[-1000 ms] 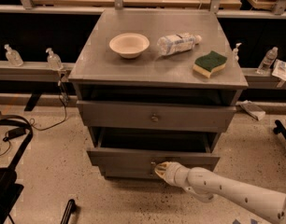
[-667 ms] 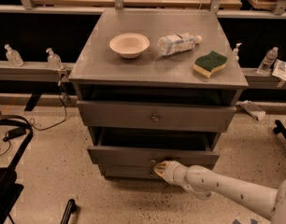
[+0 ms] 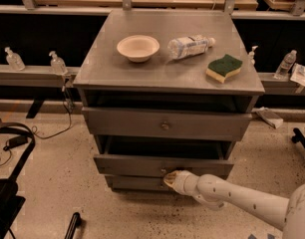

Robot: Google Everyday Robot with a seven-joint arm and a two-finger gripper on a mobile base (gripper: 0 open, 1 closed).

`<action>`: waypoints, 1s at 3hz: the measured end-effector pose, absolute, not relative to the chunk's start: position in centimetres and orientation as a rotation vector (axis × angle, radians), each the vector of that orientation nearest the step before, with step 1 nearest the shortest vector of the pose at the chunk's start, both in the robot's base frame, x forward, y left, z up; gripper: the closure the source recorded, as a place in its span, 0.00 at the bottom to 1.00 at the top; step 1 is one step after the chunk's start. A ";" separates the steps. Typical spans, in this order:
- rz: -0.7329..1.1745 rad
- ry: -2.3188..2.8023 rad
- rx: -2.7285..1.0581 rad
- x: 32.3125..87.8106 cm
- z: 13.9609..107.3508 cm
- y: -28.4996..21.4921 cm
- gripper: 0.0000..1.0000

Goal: Close middle drawer

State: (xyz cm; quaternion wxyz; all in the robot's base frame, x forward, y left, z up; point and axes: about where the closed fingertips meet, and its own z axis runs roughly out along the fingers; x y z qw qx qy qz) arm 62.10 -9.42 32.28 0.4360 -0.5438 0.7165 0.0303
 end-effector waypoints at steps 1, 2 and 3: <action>0.075 1.783 -1.353 62.1 32.3 -9.4 1.00; 0.103 1.786 -1.354 63.1 31.4 -9.1 1.00; 0.105 1.786 -1.353 63.2 31.3 -9.0 1.00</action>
Offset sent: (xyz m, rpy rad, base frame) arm 0.0421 0.0106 -0.0355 0.0539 0.0599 0.0301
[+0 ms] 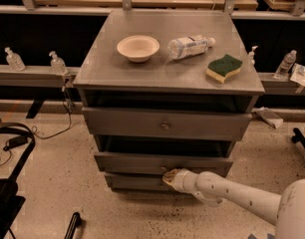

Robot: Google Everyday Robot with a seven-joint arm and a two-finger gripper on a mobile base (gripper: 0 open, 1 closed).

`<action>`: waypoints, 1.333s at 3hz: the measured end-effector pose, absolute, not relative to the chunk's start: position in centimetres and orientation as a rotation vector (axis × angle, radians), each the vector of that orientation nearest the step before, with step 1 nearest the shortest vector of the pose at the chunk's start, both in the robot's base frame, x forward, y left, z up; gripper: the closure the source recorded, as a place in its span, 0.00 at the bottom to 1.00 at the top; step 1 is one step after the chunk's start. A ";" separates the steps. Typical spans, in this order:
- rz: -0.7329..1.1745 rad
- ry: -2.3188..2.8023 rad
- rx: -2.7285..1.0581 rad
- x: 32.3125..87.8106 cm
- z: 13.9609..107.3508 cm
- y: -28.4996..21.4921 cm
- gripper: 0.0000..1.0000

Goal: Close middle drawer

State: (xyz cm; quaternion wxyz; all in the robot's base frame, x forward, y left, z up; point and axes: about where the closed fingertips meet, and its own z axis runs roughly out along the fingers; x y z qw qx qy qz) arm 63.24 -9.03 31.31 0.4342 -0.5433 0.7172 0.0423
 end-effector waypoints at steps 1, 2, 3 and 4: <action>0.121 1.787 -1.346 64.4 30.9 -8.9 1.00; 0.128 1.786 -1.333 65.7 30.8 -9.0 1.00; 0.135 1.787 -1.312 67.0 30.7 -9.4 1.00; 0.154 1.779 -1.290 67.6 31.0 -9.7 1.00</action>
Offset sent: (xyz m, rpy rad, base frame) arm 0.0831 -0.0059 -0.0107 0.0670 -0.0009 -0.0262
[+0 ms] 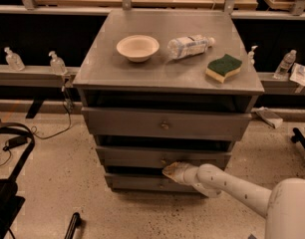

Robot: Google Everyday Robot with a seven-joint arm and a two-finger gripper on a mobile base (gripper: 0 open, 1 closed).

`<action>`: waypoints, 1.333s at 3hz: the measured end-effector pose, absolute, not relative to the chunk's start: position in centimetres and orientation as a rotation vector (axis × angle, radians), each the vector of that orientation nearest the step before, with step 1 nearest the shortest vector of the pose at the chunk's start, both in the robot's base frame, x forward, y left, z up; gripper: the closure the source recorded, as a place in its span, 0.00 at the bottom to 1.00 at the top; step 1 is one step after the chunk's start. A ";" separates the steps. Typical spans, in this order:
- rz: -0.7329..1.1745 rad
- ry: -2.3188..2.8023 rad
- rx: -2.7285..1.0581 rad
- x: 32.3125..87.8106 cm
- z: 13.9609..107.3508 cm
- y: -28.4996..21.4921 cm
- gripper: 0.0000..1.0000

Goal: Close middle drawer

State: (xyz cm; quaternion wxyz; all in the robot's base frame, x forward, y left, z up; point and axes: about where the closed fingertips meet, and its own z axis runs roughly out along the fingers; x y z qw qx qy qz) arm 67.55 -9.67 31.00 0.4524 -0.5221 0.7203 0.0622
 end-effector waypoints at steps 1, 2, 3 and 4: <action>0.154 1.779 -1.290 67.5 31.0 -9.7 1.00; 0.154 1.779 -1.289 67.5 31.0 -9.7 1.00; 0.154 1.779 -1.289 67.5 31.0 -9.7 1.00; 0.154 1.779 -1.289 67.5 31.0 -9.7 0.82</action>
Offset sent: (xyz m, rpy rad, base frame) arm -0.1340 -0.0464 0.0591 0.3353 0.0440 0.0985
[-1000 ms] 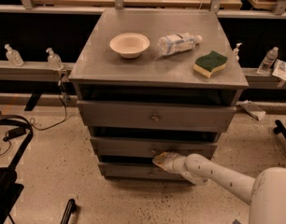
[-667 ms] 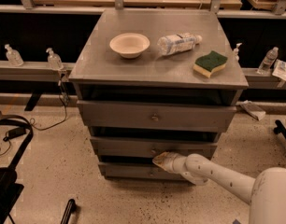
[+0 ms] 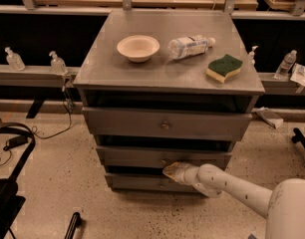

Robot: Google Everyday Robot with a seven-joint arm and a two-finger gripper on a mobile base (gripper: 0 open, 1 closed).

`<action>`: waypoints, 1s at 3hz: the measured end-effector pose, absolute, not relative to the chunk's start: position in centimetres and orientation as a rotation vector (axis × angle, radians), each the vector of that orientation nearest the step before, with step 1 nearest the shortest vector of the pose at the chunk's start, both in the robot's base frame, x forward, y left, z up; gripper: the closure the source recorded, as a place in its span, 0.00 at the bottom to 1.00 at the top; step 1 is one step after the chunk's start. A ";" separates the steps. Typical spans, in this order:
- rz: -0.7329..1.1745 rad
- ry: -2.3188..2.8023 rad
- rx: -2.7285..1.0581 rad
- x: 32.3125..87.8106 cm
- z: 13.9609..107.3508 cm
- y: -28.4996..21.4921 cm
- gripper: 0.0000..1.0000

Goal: Close middle drawer

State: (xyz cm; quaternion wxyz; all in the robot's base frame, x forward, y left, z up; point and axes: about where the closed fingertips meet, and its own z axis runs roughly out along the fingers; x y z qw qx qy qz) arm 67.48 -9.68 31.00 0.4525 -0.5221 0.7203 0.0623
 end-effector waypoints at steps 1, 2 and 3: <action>0.154 1.779 -1.289 67.5 31.0 -9.7 0.59; 0.154 1.779 -1.289 67.5 31.0 -9.7 0.58; 0.225 1.765 -1.270 65.1 31.7 -10.6 0.59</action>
Offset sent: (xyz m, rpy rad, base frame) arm -0.1881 -0.0781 0.0742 0.4151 0.1223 0.1531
